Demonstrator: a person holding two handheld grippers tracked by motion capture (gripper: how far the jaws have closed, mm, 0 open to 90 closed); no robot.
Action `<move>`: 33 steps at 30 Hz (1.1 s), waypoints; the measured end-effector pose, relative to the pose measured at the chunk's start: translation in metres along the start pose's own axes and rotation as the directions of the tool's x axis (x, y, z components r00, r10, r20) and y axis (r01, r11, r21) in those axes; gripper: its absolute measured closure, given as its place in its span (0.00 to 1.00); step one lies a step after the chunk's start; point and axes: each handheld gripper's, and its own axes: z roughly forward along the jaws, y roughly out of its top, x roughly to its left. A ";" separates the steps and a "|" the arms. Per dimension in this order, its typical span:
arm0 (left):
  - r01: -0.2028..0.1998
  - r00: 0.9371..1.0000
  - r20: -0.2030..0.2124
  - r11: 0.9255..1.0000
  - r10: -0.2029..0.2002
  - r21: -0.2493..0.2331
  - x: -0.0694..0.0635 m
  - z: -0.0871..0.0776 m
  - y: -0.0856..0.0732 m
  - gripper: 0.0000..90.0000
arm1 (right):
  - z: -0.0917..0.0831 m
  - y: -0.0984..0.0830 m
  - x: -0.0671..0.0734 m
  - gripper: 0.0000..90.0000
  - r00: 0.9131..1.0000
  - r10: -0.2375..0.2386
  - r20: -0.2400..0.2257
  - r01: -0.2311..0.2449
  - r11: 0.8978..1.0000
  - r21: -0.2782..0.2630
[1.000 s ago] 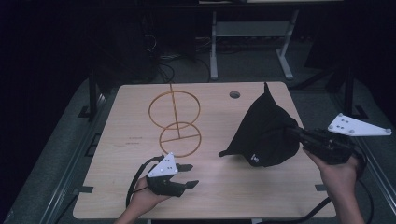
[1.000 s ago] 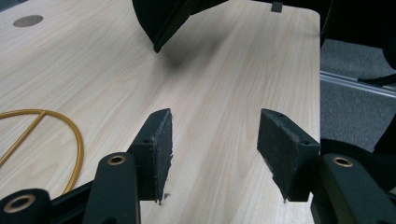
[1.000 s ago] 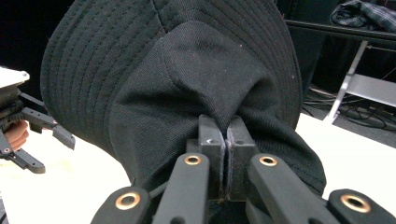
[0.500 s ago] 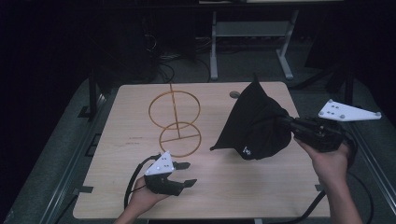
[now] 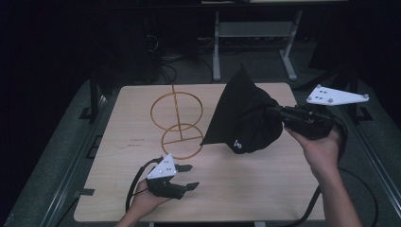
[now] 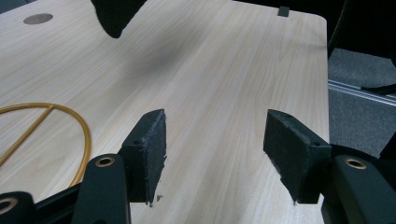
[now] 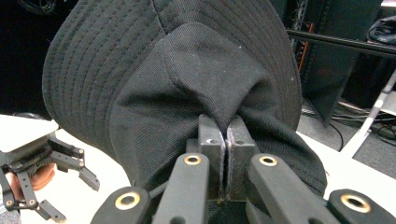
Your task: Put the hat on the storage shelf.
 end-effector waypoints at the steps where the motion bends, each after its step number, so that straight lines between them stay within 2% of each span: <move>1: -0.003 1.000 -0.002 1.000 0.003 0.002 0.000 0.000 0.000 0.43 | 0.002 0.001 0.000 0.98 1.000 0.000 -0.002 0.000 1.000 -0.002; 10: 0.000 1.000 -0.008 1.000 0.000 0.000 0.000 0.003 -0.001 0.41 | 0.016 0.011 0.003 0.98 1.000 -0.001 -0.022 0.001 1.000 0.002; 15: -0.001 1.000 -0.015 1.000 0.001 0.018 -0.002 0.004 -0.004 0.40 | 0.023 0.017 0.005 0.98 0.999 -0.002 -0.032 0.002 1.000 -0.003; 31: 0.002 1.000 -0.021 1.000 -0.002 0.004 0.000 0.002 -0.004 0.39 | 0.044 0.045 0.012 0.98 0.998 -0.016 -0.063 0.016 1.000 0.006; 33: 0.013 1.000 -0.020 1.000 -0.013 0.001 0.001 0.001 -0.004 0.40 | 0.047 0.049 0.013 0.98 0.998 -0.019 -0.065 0.020 1.000 0.011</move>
